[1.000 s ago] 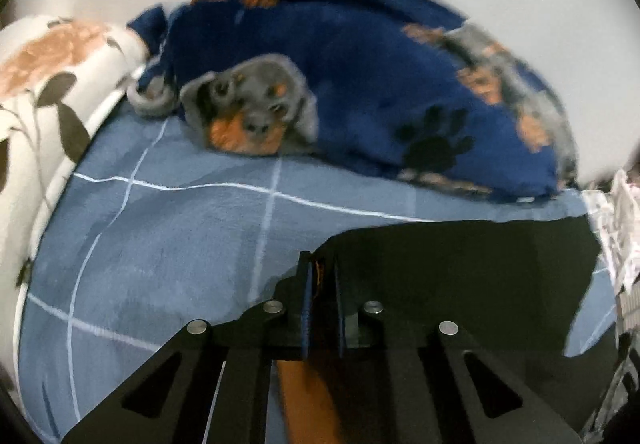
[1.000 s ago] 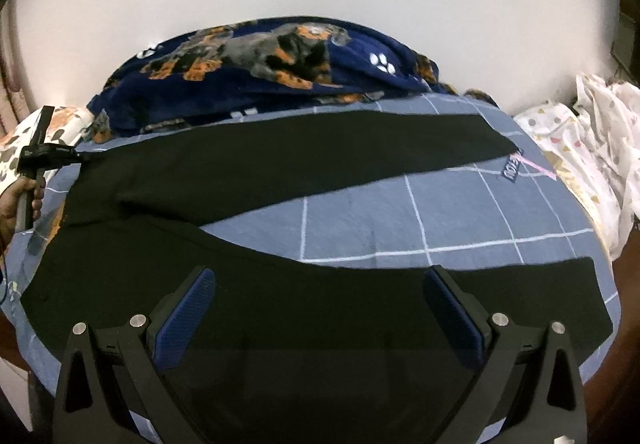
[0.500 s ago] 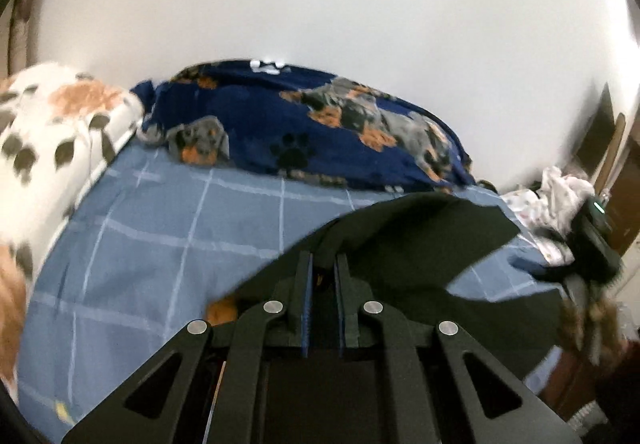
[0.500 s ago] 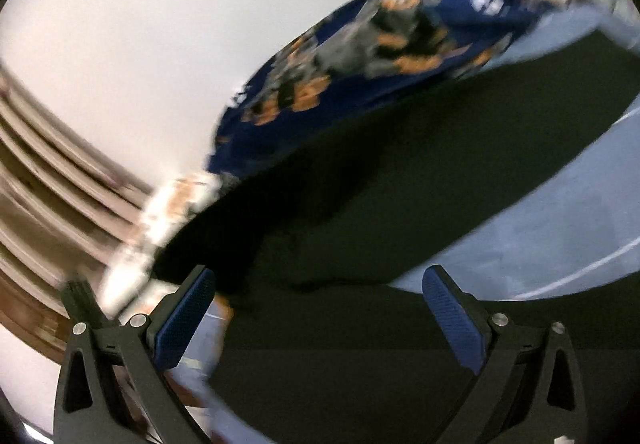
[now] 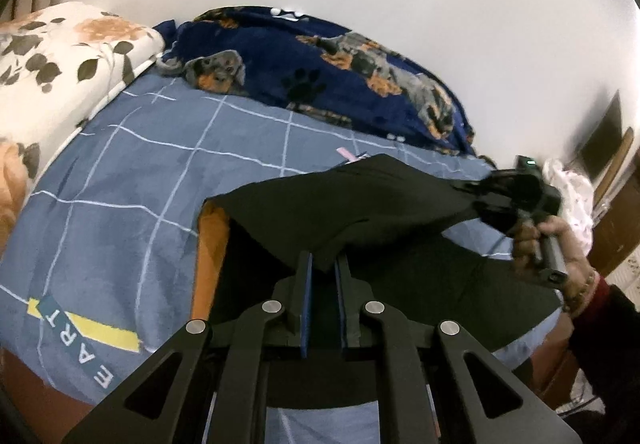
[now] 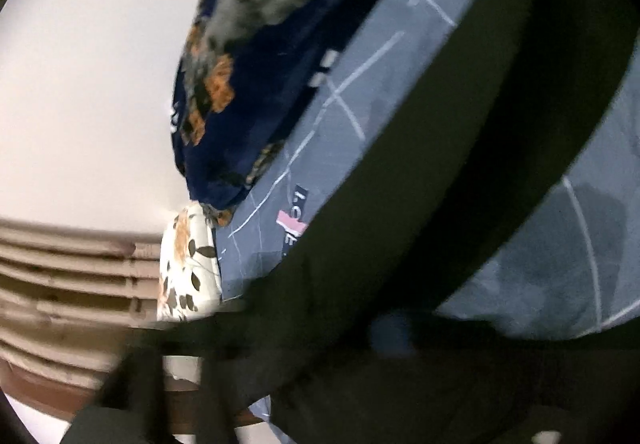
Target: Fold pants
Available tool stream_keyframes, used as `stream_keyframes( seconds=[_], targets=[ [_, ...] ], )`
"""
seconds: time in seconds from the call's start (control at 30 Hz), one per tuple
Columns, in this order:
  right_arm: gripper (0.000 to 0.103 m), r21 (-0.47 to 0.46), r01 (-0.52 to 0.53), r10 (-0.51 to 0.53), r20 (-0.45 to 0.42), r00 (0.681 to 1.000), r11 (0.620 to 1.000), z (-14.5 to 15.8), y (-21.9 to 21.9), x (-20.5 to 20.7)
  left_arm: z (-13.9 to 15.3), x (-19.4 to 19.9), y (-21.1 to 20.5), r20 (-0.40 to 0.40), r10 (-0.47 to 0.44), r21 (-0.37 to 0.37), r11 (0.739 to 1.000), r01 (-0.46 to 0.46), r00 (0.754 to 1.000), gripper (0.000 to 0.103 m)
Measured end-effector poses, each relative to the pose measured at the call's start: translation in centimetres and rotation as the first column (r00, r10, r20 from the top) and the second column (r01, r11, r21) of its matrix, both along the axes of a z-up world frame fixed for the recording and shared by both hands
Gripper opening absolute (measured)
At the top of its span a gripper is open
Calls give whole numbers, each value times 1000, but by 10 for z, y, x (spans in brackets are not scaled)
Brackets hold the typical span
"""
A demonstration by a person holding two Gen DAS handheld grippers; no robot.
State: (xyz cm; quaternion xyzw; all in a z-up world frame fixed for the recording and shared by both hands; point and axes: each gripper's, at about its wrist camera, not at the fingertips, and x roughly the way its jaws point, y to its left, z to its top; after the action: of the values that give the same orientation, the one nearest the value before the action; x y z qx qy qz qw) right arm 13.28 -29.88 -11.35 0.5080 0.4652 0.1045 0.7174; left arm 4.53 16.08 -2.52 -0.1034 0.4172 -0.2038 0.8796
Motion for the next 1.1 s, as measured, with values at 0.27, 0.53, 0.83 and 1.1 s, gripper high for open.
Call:
stream_keyframes(
  seconds=[0.27, 0.53, 0.83, 1.1],
  targets=[
    [8, -143, -63, 81, 119, 990, 988, 28, 25, -98, -18, -6, 18, -72, 42, 103, 994, -34, 997, 11],
    [6, -127, -149, 151, 4, 989, 981, -15, 54, -168, -47, -23, 36, -140, 94, 181, 981, -67, 986, 12],
    [7, -136, -183, 180, -32, 983, 974, -28, 66, -174, -62, -28, 62, -152, 191, 224, 962, -155, 970, 11],
    [7, -126, -194, 190, -42, 981, 973, -35, 64, -179, -23, -32, 69, -25, 247, 251, 940, -233, 969, 11]
  ],
)
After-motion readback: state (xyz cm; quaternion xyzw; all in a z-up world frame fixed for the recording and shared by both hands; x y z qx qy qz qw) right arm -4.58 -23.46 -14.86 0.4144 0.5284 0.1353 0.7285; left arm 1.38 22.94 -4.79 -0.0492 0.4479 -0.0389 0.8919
